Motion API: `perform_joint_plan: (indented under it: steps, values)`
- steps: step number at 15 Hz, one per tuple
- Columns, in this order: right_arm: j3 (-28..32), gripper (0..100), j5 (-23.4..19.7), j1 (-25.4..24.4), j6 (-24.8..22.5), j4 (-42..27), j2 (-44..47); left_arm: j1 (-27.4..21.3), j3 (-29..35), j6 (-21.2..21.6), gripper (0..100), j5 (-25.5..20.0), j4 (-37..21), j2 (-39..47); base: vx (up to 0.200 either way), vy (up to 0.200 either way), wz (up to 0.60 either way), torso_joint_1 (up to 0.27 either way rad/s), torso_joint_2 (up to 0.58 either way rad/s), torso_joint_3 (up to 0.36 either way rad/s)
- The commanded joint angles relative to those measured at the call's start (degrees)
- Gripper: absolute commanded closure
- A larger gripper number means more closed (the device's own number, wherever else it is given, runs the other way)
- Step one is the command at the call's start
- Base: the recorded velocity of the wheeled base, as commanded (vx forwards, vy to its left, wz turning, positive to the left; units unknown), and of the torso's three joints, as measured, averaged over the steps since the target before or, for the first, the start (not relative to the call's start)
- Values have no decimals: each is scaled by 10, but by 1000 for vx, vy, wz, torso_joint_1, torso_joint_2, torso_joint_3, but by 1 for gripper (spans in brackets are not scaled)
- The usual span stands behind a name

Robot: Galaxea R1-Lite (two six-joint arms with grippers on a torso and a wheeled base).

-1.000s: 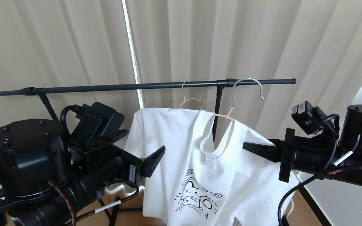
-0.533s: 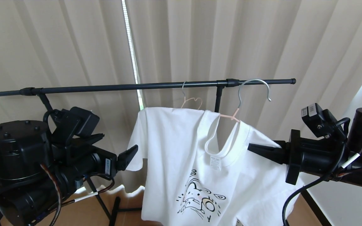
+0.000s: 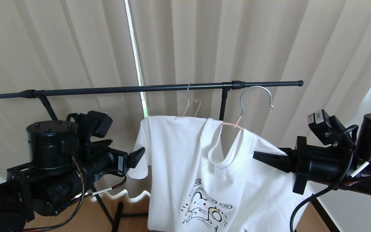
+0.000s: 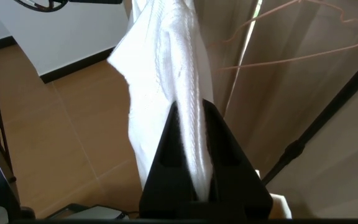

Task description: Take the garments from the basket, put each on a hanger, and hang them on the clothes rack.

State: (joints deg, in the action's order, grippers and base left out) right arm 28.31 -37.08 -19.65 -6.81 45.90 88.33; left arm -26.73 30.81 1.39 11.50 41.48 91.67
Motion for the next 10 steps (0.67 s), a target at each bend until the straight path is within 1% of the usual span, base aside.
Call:
perform_joint_plan:
  steps: [1, 4, 5, 10]
  values:
    - [-3, 100, 0, -2, 0, 1, -3, 1, 21, -2, 0, 3, 0, 40, 0, 0, 0, 0, 0, 0]
    - [-9, 100, -5, -6, -20, 1, -12, 9, 44, -15, 0, 5, 0, 65, 0, 0, 0, 0, 0, 0]
    - [-10, 100, -5, -7, -20, 1, -15, 12, 49, -16, 100, 6, 0, 71, 0, 0, 0, 0, 0, 0]
    - [-9, 100, -5, -7, -20, 1, -15, 16, 46, -24, 100, 19, 1, 70, 0, 0, 0, 0, 0, 0]
